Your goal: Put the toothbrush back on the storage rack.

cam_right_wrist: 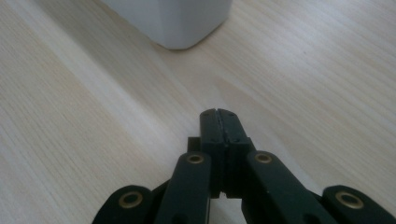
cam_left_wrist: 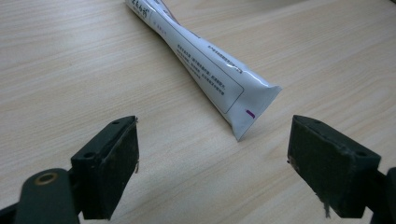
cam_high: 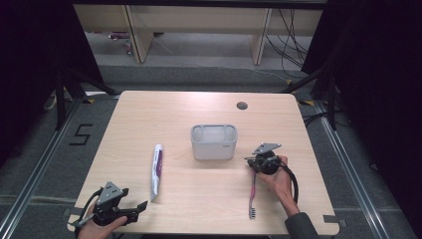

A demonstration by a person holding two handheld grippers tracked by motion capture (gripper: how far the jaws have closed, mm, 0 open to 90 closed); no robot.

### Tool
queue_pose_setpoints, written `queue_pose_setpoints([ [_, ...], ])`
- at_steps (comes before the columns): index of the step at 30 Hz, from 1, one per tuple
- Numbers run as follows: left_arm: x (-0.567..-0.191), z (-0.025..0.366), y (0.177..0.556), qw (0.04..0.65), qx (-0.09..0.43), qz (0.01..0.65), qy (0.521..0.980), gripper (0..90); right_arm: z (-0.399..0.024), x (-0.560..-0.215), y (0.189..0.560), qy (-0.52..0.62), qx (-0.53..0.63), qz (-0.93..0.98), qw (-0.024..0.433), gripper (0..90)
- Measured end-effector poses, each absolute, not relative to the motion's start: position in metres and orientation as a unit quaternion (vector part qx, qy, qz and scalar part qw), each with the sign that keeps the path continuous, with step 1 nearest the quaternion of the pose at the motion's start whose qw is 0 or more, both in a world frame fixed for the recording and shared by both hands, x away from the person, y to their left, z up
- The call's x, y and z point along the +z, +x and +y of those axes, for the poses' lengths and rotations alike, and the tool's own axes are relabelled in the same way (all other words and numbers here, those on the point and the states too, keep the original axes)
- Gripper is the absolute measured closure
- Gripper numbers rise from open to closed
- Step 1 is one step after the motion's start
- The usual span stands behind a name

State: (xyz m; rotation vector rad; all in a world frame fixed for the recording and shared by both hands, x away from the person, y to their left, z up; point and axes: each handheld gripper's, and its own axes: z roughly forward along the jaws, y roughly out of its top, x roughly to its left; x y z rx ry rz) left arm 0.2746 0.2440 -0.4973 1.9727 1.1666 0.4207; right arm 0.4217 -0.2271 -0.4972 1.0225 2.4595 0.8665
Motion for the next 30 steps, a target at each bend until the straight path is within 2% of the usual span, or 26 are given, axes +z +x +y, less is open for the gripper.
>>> queue_pose_setpoints([
  [12, -0.497, 0.244, 0.275, 0.396, 0.165, 0.459, 0.777, 16.0, -0.248, -0.499, 0.419, 0.373, 0.292, 0.863, 0.177, 90.0],
  [13, -0.498, 0.243, 0.275, 0.396, 0.166, 0.460, 0.777, 16.0, -0.252, -0.496, 0.413, 0.395, 0.283, 0.860, 0.156, 90.0],
  [14, -0.498, 0.243, 0.275, 0.396, 0.166, 0.460, 0.777, 16.0, -0.252, -0.496, 0.413, 0.395, 0.283, 0.860, 0.156, 90.0],
  [18, -0.497, 0.243, 0.275, 0.396, 0.166, 0.460, 0.777, 16.0, -0.264, -0.496, 0.411, 0.385, 0.290, 0.858, 0.180, 90.0],
  [22, -0.497, 0.243, 0.275, 0.395, 0.166, 0.462, 0.776, 16.0, -0.273, -0.496, 0.405, 0.394, 0.291, 0.854, 0.174, 90.0],
  [23, -0.498, 0.242, 0.275, 0.404, 0.168, 0.468, 0.768, 16.0, -0.275, -0.495, 0.399, 0.405, 0.282, 0.856, 0.154, 90.0],
  [24, -0.498, 0.242, 0.275, 0.404, 0.168, 0.468, 0.768, 16.0, -0.275, -0.495, 0.399, 0.405, 0.282, 0.856, 0.154, 90.0],
  [25, -0.497, 0.244, 0.275, 0.395, 0.168, 0.462, 0.776, 16.0, -0.279, -0.494, 0.398, 0.386, 0.284, 0.861, 0.170, 90.0],
  [28, -0.499, 0.241, 0.275, 0.409, 0.166, 0.470, 0.764, 16.0, -0.281, -0.492, 0.392, 0.399, 0.285, 0.856, 0.162, 90.0],
  [30, -0.499, 0.241, 0.275, 0.407, 0.167, 0.471, 0.765, 16.0, -0.282, -0.493, 0.389, 0.394, 0.299, 0.852, 0.173, 90.0],
])
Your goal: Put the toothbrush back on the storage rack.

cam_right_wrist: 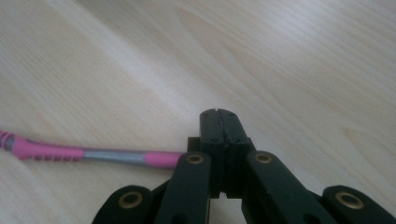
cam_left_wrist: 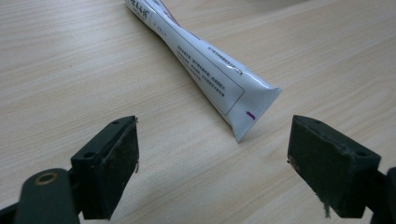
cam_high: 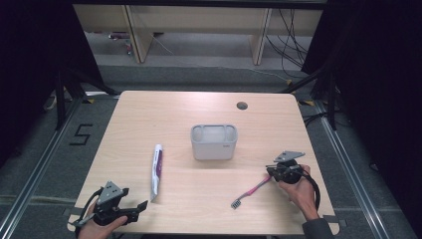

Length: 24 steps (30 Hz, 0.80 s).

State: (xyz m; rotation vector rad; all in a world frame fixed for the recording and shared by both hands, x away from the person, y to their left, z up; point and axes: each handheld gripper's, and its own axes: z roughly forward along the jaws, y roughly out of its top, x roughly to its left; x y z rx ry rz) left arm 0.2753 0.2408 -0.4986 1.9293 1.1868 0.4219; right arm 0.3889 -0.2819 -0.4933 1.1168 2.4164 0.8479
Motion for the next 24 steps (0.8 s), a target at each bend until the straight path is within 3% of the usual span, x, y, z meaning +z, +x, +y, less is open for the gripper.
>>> queue_pose_setpoints([
  [1, -0.499, 0.241, 0.275, 0.406, 0.167, 0.470, 0.766, 16.0, -0.284, -0.489, 0.384, 0.404, 0.280, 0.857, 0.157, 90.0],
  [13, -0.498, 0.241, 0.276, 0.405, 0.167, 0.467, 0.768, 16.0, -0.298, -0.490, 0.367, 0.394, 0.288, 0.858, 0.159, 90.0],
  [18, -0.498, 0.241, 0.276, 0.404, 0.168, 0.465, 0.769, 16.0, -0.298, -0.491, 0.355, 0.420, 0.289, 0.850, 0.133, 90.0],
  [24, -0.499, 0.241, 0.276, 0.407, 0.167, 0.468, 0.767, 16.0, -0.299, -0.490, 0.344, 0.408, 0.288, 0.856, 0.133, 90.0],
])
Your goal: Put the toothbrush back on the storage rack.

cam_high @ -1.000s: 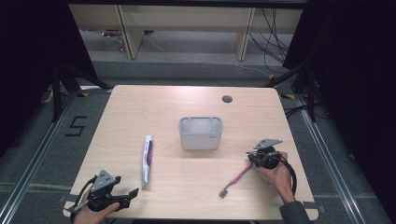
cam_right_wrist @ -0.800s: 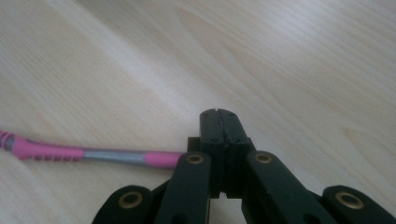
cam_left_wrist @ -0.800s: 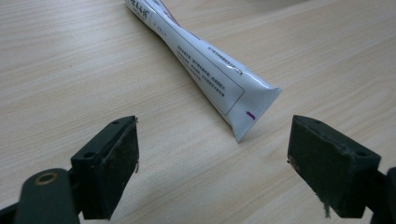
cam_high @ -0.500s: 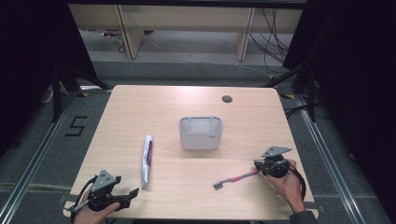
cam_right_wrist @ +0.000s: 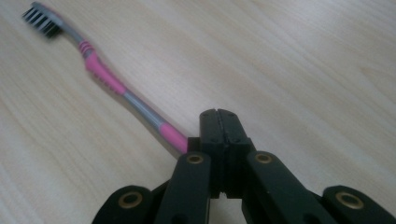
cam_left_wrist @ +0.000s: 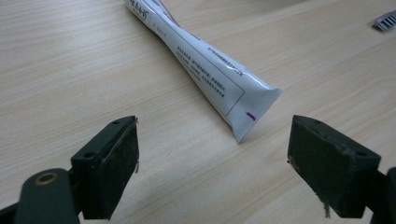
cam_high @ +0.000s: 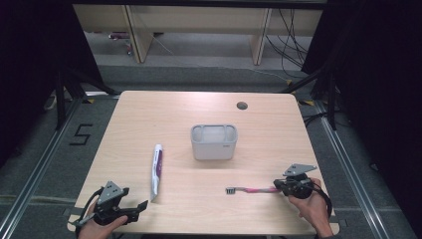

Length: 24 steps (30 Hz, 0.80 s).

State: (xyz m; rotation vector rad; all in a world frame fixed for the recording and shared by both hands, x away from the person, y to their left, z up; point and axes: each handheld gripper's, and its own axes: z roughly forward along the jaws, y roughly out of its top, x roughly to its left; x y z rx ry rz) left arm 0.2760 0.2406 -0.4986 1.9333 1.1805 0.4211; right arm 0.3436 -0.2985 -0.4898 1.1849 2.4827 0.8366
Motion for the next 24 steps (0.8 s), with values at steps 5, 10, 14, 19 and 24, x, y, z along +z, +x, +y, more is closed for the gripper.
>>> queue_pose_setpoints([
  [5, -0.499, 0.240, 0.276, 0.408, 0.167, 0.469, 0.765, 16.0, -0.298, -0.490, 0.333, 0.399, 0.294, 0.859, 0.129, 90.0],
  [10, -0.498, 0.241, 0.276, 0.403, 0.168, 0.468, 0.768, 16.0, -0.298, -0.491, 0.324, 0.382, 0.297, 0.866, 0.128, 89.8],
  [14, -0.499, 0.240, 0.276, 0.411, 0.168, 0.470, 0.763, 16.0, -0.299, -0.490, 0.318, 0.377, 0.290, 0.871, 0.123, 89.8],
  [19, -0.499, 0.240, 0.276, 0.410, 0.168, 0.471, 0.763, 16.0, -0.293, -0.486, 0.304, 0.393, 0.294, 0.865, 0.106, 87.1],
  [24, -0.499, 0.241, 0.277, 0.405, 0.167, 0.469, 0.767, 16.0, -0.291, -0.476, 0.306, 0.359, 0.296, 0.875, 0.132, 79.4],
])
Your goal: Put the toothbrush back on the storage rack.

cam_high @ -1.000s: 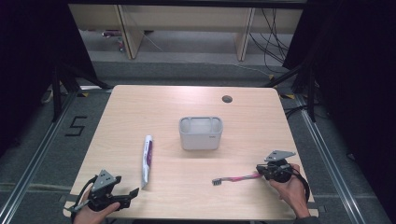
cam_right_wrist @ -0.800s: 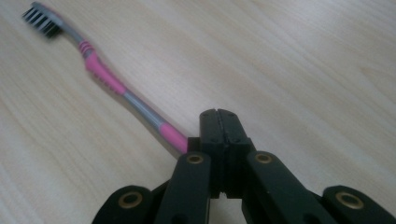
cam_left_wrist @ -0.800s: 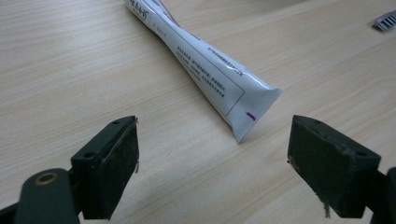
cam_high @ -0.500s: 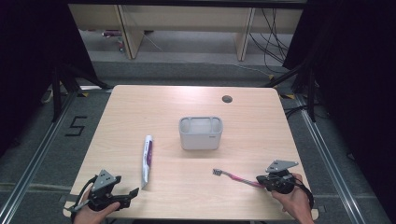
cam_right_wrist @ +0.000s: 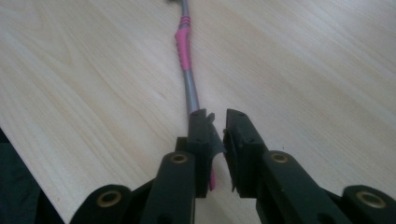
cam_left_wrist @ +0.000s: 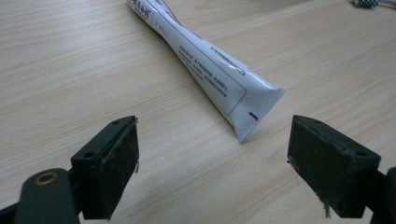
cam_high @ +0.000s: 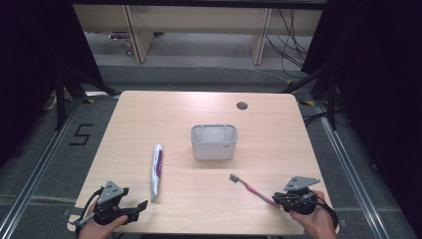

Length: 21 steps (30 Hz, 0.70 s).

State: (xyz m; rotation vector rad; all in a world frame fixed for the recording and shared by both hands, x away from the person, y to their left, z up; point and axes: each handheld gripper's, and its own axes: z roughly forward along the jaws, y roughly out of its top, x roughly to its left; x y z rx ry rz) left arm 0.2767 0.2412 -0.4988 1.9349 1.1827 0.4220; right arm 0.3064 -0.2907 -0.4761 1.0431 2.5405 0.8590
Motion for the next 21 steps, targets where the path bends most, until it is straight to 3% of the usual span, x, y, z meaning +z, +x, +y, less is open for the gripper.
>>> queue_pose_setpoints([
  [5, -0.499, 0.241, 0.277, 0.404, 0.167, 0.470, 0.767, 16.0, -0.276, -0.470, 0.309, 0.355, 0.252, 0.892, 0.122, 71.4],
  [21, -0.499, 0.241, 0.277, 0.405, 0.167, 0.471, 0.766, 16.0, -0.237, -0.466, 0.334, 0.298, 0.163, 0.934, 0.113, 69.0],
])
